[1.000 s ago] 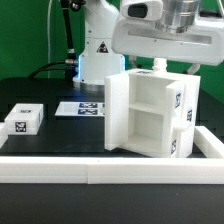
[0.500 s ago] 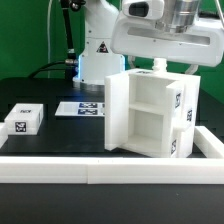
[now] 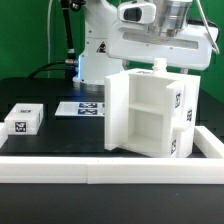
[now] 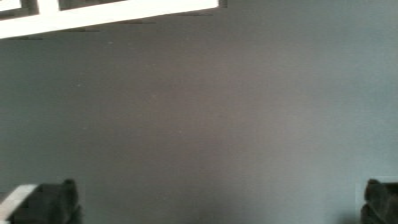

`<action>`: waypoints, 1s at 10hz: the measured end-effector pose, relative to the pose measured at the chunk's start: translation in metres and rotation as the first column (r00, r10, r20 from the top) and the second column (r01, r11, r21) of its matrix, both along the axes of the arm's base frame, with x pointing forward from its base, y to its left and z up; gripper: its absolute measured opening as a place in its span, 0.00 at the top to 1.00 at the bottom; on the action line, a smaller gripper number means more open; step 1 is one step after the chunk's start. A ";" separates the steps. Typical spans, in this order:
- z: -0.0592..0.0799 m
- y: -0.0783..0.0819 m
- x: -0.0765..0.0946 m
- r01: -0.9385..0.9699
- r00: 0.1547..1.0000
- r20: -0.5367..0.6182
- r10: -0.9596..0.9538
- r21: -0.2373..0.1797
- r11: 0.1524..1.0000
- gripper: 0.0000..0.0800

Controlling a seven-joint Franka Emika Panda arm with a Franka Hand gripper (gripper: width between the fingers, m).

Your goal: Assemble cabinet

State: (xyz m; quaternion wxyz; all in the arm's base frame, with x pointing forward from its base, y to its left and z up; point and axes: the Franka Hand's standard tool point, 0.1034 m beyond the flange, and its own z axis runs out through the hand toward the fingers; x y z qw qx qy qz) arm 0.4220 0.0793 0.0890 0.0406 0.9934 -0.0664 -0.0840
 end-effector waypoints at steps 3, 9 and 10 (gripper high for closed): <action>-0.001 -0.022 0.002 -0.039 0.999 -0.006 0.039 0.009 0.999 0.00; -0.021 -0.160 0.010 -0.200 0.979 0.037 0.199 0.050 0.978 0.00; -0.022 -0.171 0.013 -0.200 0.979 0.038 0.199 0.048 0.979 0.00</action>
Offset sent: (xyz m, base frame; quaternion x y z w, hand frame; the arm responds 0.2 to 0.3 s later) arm -0.0025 -0.0747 -0.0059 0.0303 0.0068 -0.1013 0.9944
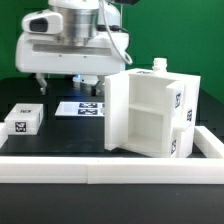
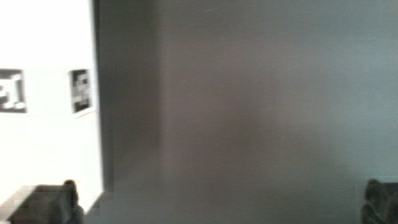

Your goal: Assemble cabinet

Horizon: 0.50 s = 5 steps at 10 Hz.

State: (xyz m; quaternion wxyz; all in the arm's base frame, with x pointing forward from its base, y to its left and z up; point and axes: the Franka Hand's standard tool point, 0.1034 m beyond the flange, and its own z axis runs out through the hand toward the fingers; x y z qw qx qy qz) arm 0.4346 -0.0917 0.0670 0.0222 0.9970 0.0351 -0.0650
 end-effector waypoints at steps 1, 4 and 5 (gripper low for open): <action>0.000 -0.005 -0.001 0.000 1.000 -0.001 0.000 -0.001 1.000 0.00; -0.002 -0.036 -0.004 -0.070 0.998 -0.007 0.070 0.010 0.997 0.00; -0.011 -0.064 -0.007 -0.090 0.996 -0.015 0.090 0.025 0.996 0.00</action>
Offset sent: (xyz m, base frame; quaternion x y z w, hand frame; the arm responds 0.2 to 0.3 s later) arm 0.0081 -0.0462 -0.0008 -0.0243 0.0069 -0.0581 0.9980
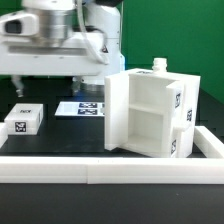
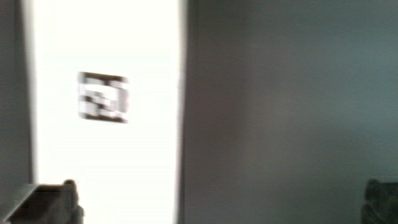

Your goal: Assemble cabinet

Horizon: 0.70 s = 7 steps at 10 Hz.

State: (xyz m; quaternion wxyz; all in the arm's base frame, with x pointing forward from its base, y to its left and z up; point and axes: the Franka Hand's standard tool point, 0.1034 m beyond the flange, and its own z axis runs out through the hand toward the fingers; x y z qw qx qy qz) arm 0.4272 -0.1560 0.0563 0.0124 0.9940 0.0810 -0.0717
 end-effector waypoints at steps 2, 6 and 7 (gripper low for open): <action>-0.009 -0.020 -0.008 0.001 1.000 -0.002 -0.001 0.000 1.000 0.00; -0.020 -0.027 -0.015 0.009 1.000 -0.011 -0.009 -0.003 1.000 0.00; -0.023 -0.026 -0.017 0.007 1.000 -0.018 -0.007 -0.004 1.000 0.00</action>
Offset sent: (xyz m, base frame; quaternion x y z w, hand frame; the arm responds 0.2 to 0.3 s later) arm -0.0022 -0.0214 -0.0111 0.0003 0.0119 0.0042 0.9999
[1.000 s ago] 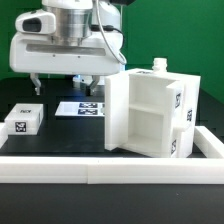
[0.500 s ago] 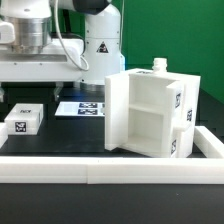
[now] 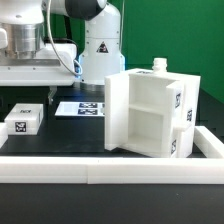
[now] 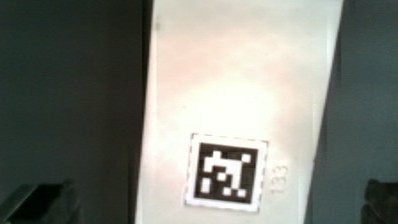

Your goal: Assemble cabinet

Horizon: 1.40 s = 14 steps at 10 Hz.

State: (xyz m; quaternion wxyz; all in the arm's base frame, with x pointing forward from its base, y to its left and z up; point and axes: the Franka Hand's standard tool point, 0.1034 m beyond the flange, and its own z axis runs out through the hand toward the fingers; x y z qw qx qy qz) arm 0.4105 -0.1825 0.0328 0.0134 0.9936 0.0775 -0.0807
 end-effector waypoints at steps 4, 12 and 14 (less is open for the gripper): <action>-0.018 0.000 -0.004 -0.012 1.000 -0.001 0.012 -0.016 1.000 0.00; -0.018 0.003 -0.003 -0.015 1.000 -0.003 0.015 -0.016 1.000 0.30; -0.016 0.006 -0.003 -0.015 1.000 -0.013 0.015 -0.010 1.000 0.30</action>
Offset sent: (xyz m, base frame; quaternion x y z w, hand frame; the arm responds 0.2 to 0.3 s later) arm -0.0017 0.0008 -0.0216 -0.0061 0.0171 0.0058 0.9998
